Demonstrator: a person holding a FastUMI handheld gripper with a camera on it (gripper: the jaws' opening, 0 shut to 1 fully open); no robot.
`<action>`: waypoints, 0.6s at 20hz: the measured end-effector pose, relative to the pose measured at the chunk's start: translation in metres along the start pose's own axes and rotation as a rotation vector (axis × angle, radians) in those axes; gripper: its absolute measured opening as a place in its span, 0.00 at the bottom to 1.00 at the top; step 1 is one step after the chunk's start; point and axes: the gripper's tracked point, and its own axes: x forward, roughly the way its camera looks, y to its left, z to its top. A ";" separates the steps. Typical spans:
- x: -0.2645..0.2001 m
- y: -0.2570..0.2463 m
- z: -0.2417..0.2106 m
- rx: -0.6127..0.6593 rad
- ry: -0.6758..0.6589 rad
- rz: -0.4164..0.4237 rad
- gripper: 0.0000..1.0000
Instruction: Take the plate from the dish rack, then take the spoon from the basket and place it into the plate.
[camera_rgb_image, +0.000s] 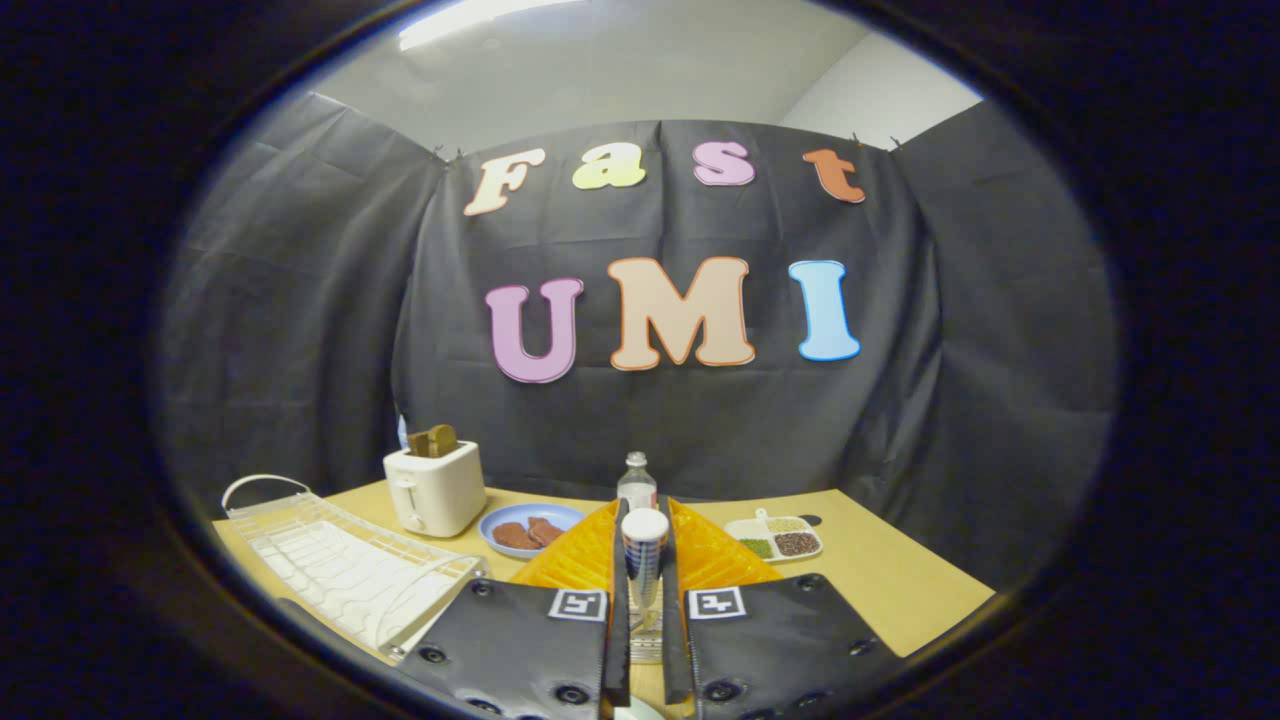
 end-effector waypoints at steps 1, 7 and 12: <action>-0.010 0.006 0.003 0.015 -0.005 0.030 0.16; -0.064 0.046 -0.031 0.126 0.049 0.252 0.16; -0.085 0.050 -0.077 0.189 0.111 0.348 0.15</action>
